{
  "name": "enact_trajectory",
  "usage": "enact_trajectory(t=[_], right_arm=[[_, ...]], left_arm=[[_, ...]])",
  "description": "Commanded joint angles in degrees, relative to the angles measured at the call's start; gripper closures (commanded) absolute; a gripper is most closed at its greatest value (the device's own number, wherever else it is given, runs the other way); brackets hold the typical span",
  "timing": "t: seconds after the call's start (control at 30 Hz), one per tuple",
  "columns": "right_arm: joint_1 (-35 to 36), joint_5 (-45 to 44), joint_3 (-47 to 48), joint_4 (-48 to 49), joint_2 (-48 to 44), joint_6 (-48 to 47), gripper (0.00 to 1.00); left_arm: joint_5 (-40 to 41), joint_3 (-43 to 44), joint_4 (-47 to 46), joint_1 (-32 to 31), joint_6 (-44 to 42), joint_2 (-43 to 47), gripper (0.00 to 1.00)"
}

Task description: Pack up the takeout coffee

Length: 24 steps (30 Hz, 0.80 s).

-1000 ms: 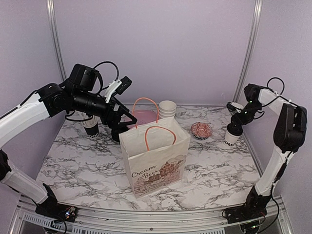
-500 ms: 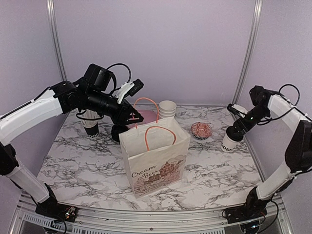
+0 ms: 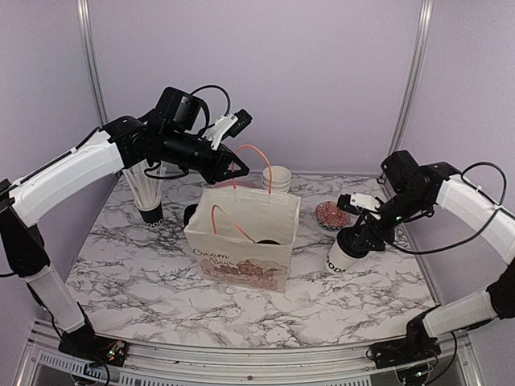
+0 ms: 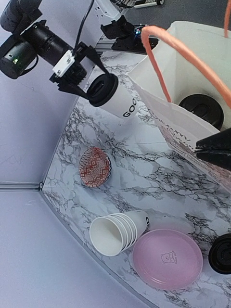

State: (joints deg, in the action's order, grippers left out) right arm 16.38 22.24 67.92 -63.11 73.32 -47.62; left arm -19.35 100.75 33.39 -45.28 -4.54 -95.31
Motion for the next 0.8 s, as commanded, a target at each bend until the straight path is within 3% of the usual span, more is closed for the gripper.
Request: enact_trajectory(t=[0.0, 0.17, 0.23, 0.4, 0.6, 0.77], right_arm=[[6.1, 3.0, -0.3, -0.9, -2.7, -2.5, 0.46], [13.2, 4.7, -0.5, -2.4, -4.1, -3.1, 0.46], [17.2, 4.2, -0.6, -2.4, -4.6, -2.7, 0.46], [25.8, 5.2, 0.4, -3.3, -3.9, -3.1, 0.47], [40.6, 2.7, 4.5, 3.1, 0.3, 0.6, 0.46], [45.9, -2.1, 9.4, 8.3, 11.2, 2.1, 0.46]], left_arm=[[3.7, 3.6, 0.6, 0.4, -0.2, -2.7, 1.00], [9.3, 4.1, 0.7, 1.2, 0.9, -4.5, 0.98], [10.4, 4.1, 0.7, 1.4, 1.2, -4.9, 0.88], [12.1, 6.6, 0.8, 1.3, 2.7, -5.0, 0.45], [22.5, 6.3, 2.6, 1.3, 1.3, 4.3, 0.22], [26.6, 1.2, 5.7, 1.2, 2.3, 11.7, 0.18]])
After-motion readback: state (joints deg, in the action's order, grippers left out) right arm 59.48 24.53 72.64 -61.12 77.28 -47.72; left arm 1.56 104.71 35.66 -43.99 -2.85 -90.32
